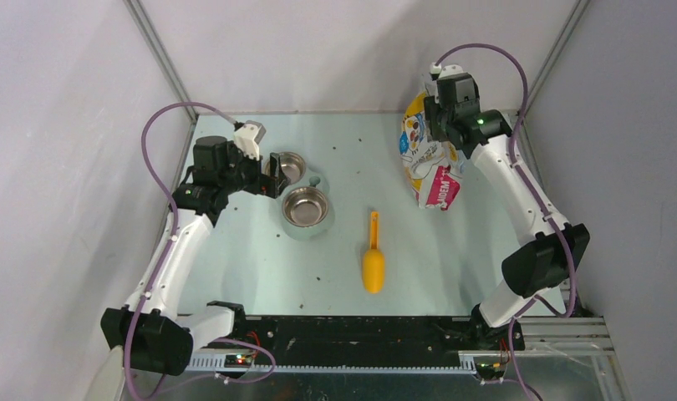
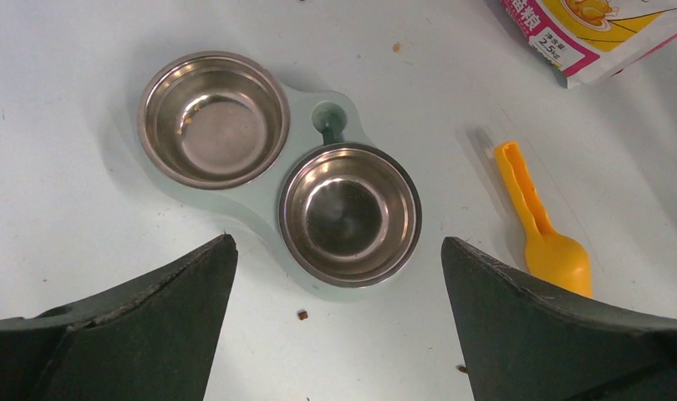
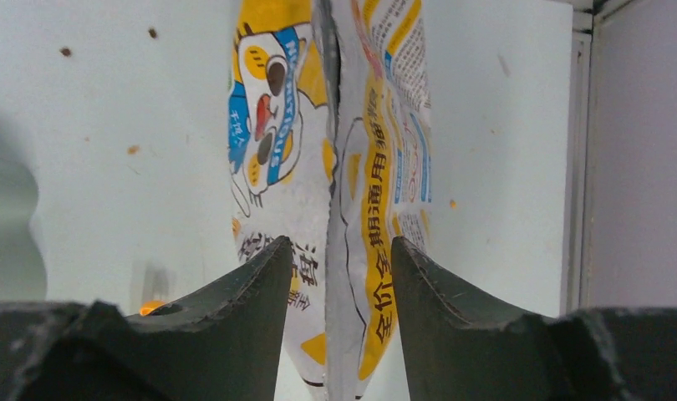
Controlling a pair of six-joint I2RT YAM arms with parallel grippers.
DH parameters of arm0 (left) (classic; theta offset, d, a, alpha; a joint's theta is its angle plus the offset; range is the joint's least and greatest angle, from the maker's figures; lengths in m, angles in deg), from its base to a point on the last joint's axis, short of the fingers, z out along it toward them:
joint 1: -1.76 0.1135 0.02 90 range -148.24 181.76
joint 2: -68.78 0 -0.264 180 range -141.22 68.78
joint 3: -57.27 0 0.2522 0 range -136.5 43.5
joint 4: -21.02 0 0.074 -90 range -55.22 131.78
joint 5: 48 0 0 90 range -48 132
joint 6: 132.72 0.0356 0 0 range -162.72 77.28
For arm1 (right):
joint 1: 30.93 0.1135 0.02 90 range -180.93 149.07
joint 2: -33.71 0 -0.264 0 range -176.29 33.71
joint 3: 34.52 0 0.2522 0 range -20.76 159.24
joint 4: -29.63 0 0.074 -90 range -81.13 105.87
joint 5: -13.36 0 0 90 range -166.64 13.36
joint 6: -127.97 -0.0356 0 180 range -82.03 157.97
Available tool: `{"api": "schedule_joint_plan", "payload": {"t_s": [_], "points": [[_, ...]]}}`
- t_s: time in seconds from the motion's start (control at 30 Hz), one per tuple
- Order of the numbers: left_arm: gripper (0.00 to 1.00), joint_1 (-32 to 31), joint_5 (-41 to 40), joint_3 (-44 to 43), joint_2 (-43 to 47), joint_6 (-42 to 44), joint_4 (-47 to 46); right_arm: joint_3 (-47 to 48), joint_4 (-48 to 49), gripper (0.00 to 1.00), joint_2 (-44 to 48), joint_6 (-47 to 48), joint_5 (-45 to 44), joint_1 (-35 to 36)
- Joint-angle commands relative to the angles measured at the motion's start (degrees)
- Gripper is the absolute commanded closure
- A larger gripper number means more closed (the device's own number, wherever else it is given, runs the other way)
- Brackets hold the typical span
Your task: Serve the pet food
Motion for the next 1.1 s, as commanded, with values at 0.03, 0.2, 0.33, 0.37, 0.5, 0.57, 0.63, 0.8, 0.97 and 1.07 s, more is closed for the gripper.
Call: {"api": "schedule_joint_plan", "payload": {"t_s": [0.03,0.2,0.33,0.37,0.5,0.57,0.63,0.8,0.97,1.07], "points": [[0.0,-0.48,1.21,-0.98,0.53,-1.28,-1.48,-3.0,0.48,0.56,0.22,0.05,-3.44,-0.02],[0.0,-0.57,1.33,-1.2,0.19,-1.5,-1.81,-5.97,-0.37,0.71,0.57,-0.87,-2.01,0.1],[0.01,-0.58,1.39,-1.6,0.0,-1.93,-1.92,-6.51,-2.22,1.0,2.38,-1.82,-0.43,0.34],[0.01,-0.58,1.46,-1.66,-0.04,-2.0,-1.98,-6.7,-2.58,1.0,3.56,-1.94,1.25,0.48],[0.02,-0.67,1.66,-1.84,-0.64,-2.84,-2.57,-8.56,-5.23,1.0,8.66,-3.52,10.66,0.74],[0.02,-0.67,1.73,-2.11,-1.21,-3.2,-2.76,-10.87,-6.13,1.0,11.39,-3.92,14.88,1.15],[0.02,-0.73,1.93,-2.81,-2.52,-3.8,-2.98,-13.43,-5.95,1.0,14.37,-3.83,18.28,1.62],[0.02,-1.54,2.27,-5.11,-4.84,-4.63,-3.33,-17.99,-5.82,1.0,19.57,-3.83,24.19,1.87],[0.02,-3.59,2.16,-7.46,-7.19,-3.79,-2.51,-18.81,-6.84,1.0,21.66,-4.3,29.49,2.85],[0.02,-4.94,2.01,-9.03,-8.15,-3.09,-2.09,-19.02,-7.93,1.0,23.01,-5.05,32.85,4.17]]}}
